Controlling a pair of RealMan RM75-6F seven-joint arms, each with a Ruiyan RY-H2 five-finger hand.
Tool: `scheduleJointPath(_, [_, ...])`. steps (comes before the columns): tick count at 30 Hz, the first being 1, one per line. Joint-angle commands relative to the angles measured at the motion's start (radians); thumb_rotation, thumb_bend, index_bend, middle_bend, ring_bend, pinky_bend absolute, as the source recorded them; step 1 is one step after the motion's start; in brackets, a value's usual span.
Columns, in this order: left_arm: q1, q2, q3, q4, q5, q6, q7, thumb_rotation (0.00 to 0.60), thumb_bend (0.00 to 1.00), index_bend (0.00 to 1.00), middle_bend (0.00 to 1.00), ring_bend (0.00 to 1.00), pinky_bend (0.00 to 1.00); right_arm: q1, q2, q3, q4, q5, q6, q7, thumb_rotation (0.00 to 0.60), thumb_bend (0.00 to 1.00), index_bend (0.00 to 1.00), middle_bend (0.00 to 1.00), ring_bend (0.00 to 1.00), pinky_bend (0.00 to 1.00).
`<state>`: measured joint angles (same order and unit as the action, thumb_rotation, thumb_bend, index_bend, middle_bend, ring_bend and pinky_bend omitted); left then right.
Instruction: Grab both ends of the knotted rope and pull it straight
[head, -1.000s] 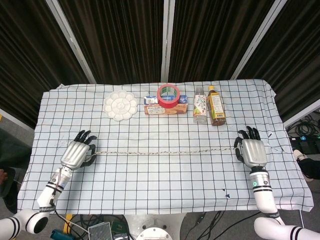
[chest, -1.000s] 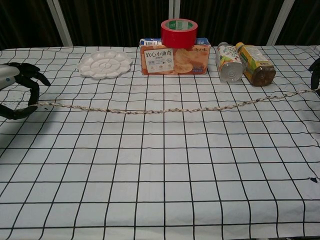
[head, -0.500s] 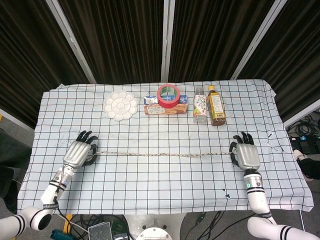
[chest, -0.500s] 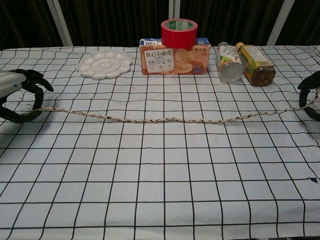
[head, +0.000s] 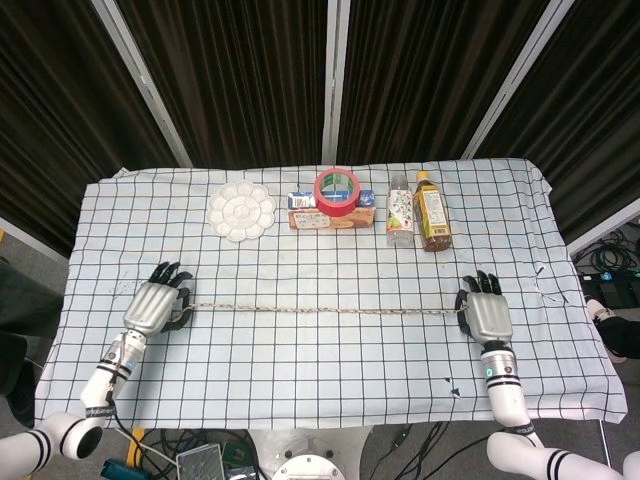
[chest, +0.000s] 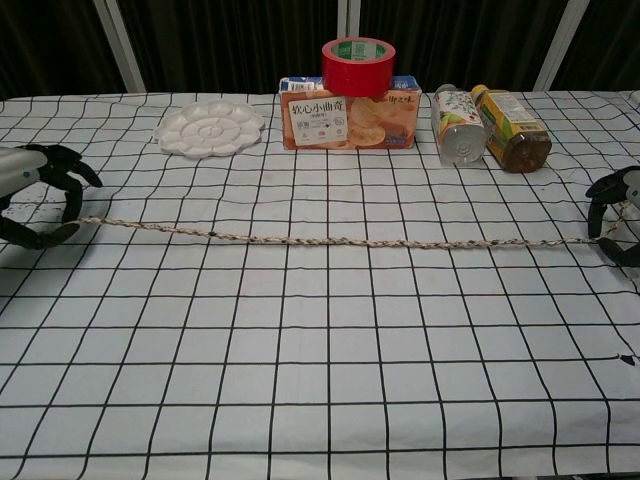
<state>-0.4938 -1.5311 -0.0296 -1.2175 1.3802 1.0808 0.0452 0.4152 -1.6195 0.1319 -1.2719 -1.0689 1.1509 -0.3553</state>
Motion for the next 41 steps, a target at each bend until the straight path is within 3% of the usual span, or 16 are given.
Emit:
scheduleJointPath(1, [0.001,0.001,0.002,-0.001,0.001,-0.004,0.000,0.539,0.42,0.51,0.19,0.05,0.00,-0.003,-0.004,-0.002,0.001,0.002,-0.006,-0.007,0.600,0.51,0.44,0.13,0.00,0.00])
scheduleJointPath(8, [0.007,0.001,0.000,-0.011,-0.002,-0.006,0.012,0.540,0.35,0.41,0.18,0.05,0.00,-0.009,0.002,0.003,-0.016,0.015,-0.015,-0.023,0.600,0.27,0.34,0.11,0.00,0.00])
scheduleJointPath(12, [0.015,0.006,-0.003,-0.025,-0.003,0.003,0.016,0.539,0.24,0.29,0.15,0.03,0.00,-0.017,0.019,0.011,-0.046,0.003,0.007,-0.020,0.600,0.15,0.27,0.10,0.00,0.00])
scheduleJointPath(15, [0.022,0.017,-0.007,-0.045,0.000,0.021,0.012,0.501,0.19,0.22,0.11,0.00,0.00,-0.025,0.040,0.016,-0.072,-0.013,0.028,-0.010,0.600,0.08,0.22,0.10,0.00,0.00])
scheduleJointPath(19, [0.041,0.057,-0.023,-0.094,0.010,0.076,0.002,0.468,0.17,0.20,0.10,0.00,0.00,-0.043,0.094,0.030,-0.140,-0.050,0.080,0.013,0.600,0.02,0.20,0.10,0.00,0.00])
scheduleJointPath(21, [0.054,0.090,-0.033,-0.128,0.007,0.104,0.002,0.465,0.17,0.20,0.10,0.00,0.00,-0.052,0.130,0.035,-0.181,-0.070,0.102,0.024,0.600,0.03,0.20,0.10,0.00,0.00])
scheduleJointPath(24, [0.081,0.170,-0.053,-0.198,-0.011,0.146,0.007,0.468,0.16,0.21,0.11,0.00,0.00,-0.071,0.206,0.040,-0.250,-0.111,0.139,0.053,0.600,0.11,0.20,0.12,0.00,0.00])
scheduleJointPath(27, [0.117,0.255,-0.061,-0.261,-0.026,0.191,0.005,0.543,0.16,0.24,0.12,0.00,0.00,-0.099,0.290,0.035,-0.311,-0.158,0.170,0.106,0.600,0.26,0.20,0.16,0.00,0.01])
scheduleJointPath(30, [0.164,0.320,-0.063,-0.311,-0.038,0.251,0.011,0.577,0.16,0.26,0.13,0.00,0.00,-0.135,0.362,0.025,-0.357,-0.203,0.216,0.146,0.600,0.35,0.20,0.18,0.00,0.02])
scheduleJointPath(37, [0.293,0.394,-0.039,-0.418,-0.044,0.404,0.024,0.585,0.16,0.26,0.13,0.00,0.00,-0.233,0.490,-0.030,-0.461,-0.312,0.329,0.219,0.600,0.36,0.20,0.17,0.00,0.02])
scheduleJointPath(41, [0.350,0.397,-0.019,-0.457,-0.011,0.484,0.032,0.588,0.16,0.26,0.13,0.00,0.00,-0.277,0.512,-0.053,-0.480,-0.358,0.385,0.242,0.600,0.36,0.19,0.16,0.00,0.01])
